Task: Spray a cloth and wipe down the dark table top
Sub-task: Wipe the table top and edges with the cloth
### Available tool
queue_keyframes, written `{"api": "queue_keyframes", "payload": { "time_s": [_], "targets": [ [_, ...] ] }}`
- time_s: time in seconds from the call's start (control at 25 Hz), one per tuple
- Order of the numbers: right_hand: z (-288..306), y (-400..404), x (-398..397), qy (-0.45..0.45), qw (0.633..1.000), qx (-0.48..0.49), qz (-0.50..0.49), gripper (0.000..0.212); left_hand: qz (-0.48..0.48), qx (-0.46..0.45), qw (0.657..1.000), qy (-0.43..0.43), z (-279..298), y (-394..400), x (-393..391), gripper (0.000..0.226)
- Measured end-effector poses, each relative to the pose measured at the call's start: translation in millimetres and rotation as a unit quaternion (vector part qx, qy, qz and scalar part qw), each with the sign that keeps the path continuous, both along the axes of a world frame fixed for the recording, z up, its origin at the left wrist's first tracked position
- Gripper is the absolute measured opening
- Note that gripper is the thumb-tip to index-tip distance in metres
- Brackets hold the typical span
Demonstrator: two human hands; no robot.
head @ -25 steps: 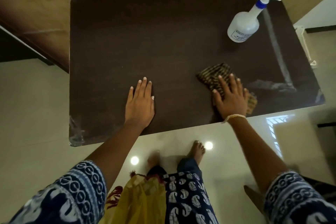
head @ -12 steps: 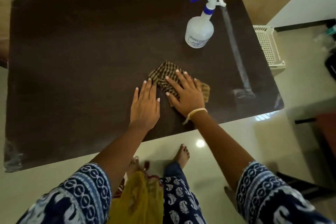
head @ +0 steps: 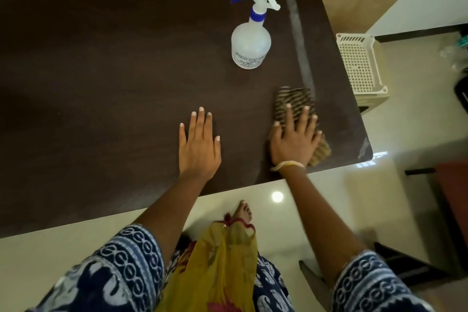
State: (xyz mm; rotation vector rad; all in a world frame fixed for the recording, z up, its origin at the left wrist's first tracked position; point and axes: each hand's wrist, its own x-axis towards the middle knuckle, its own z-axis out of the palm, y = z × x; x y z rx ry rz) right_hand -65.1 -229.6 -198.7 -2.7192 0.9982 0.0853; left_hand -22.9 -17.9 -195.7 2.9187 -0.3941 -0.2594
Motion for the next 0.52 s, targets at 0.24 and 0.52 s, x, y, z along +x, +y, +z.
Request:
{"api": "queue_keyframes", "payload": {
  "time_s": [0.24, 0.52],
  "targets": [
    [-0.8, -11.1, -20.9, -0.004, 0.959, -0.012, 0.284, 0.058, 0.028, -0.091, 0.995, -0.018, 10.1, -45.9, 8.7, 0.052],
    [-5.2, -142.7, -42.4, 0.021, 0.999, -0.020, -0.022, 0.062, 0.001, 0.007, 1.000, -0.003, -0.2, -89.6, 3.4, 0.061]
  ]
}}
